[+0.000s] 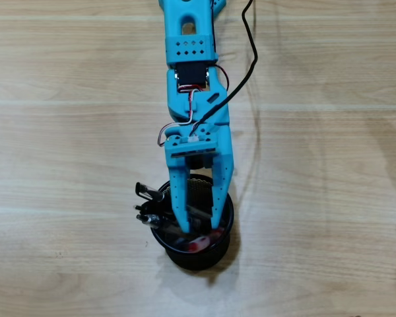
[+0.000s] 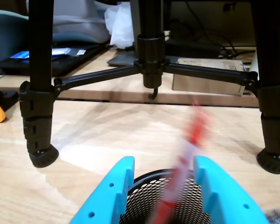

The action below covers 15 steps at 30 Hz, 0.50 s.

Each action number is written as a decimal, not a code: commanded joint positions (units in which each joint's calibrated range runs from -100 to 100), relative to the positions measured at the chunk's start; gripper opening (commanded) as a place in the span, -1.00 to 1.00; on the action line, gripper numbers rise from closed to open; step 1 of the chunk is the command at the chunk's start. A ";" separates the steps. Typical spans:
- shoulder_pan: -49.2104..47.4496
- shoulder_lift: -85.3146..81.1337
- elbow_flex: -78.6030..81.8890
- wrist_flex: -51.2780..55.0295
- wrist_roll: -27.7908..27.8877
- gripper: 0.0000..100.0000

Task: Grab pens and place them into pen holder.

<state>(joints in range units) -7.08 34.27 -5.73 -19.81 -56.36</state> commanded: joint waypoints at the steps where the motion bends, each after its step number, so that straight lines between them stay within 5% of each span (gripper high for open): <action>1: 0.32 -0.71 -3.96 -1.07 0.15 -0.66; 8: 0.50 -6.00 -1.62 -0.72 0.61 -0.68; 12: 0.59 -14.40 5.86 -0.29 5.28 -0.98; 15: 0.59 -22.46 14.69 -0.21 8.79 -0.95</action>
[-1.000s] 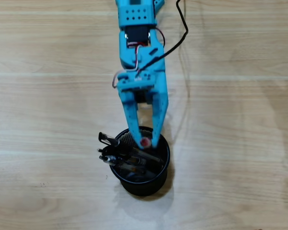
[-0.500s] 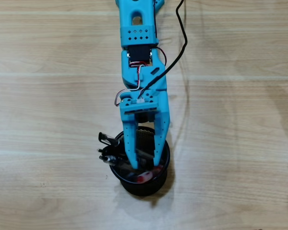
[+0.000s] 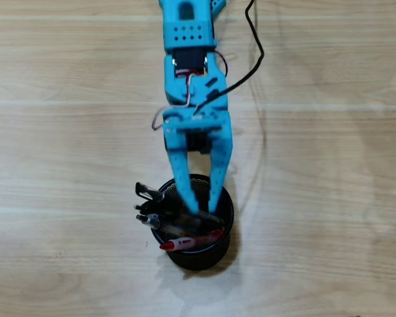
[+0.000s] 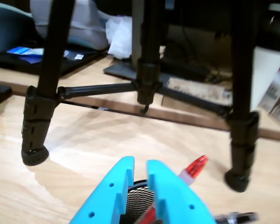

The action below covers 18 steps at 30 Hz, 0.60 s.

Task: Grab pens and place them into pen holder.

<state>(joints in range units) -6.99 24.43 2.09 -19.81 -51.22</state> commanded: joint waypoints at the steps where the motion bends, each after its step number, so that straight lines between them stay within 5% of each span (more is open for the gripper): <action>1: 0.50 -15.57 10.58 -0.21 4.92 -0.95; 18: 1.68 -74.20 75.20 -0.12 23.46 -0.95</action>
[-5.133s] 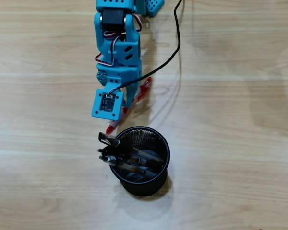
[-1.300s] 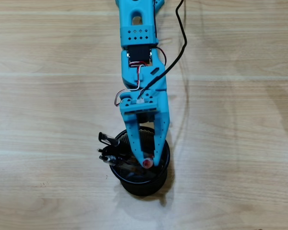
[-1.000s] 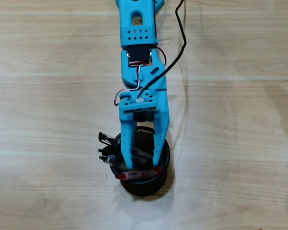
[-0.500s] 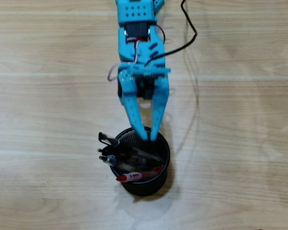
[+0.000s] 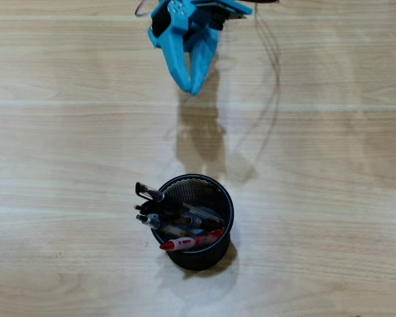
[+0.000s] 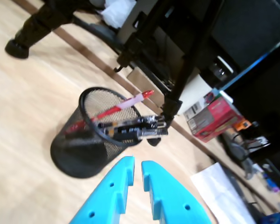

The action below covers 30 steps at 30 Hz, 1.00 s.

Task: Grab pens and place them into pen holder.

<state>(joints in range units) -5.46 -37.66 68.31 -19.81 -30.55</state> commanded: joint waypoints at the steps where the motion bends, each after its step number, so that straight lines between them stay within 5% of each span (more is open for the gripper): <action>1: 0.15 -14.88 11.86 -0.12 3.39 -0.95; 6: -0.58 -27.23 23.58 5.13 6.69 -0.95; 12: -2.30 -45.79 24.48 39.83 12.44 -0.95; 18: -2.30 -59.99 23.58 62.81 19.55 -0.95; 30: -1.94 -60.83 31.15 69.87 25.29 -0.95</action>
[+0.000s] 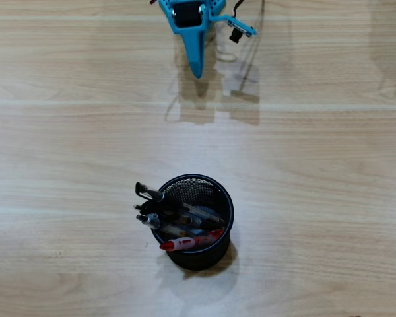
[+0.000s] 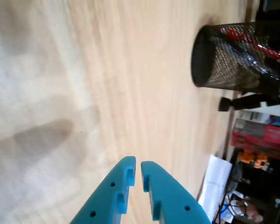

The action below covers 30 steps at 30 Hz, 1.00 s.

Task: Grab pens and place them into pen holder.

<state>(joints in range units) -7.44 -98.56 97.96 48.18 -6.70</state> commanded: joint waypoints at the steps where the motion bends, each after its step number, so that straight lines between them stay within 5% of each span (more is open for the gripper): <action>1: 0.41 0.07 1.41 2.05 2.26 -0.95; 30: 0.50 0.15 1.14 1.97 3.78 -0.95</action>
<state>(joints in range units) -7.53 -98.05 98.85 49.83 -3.12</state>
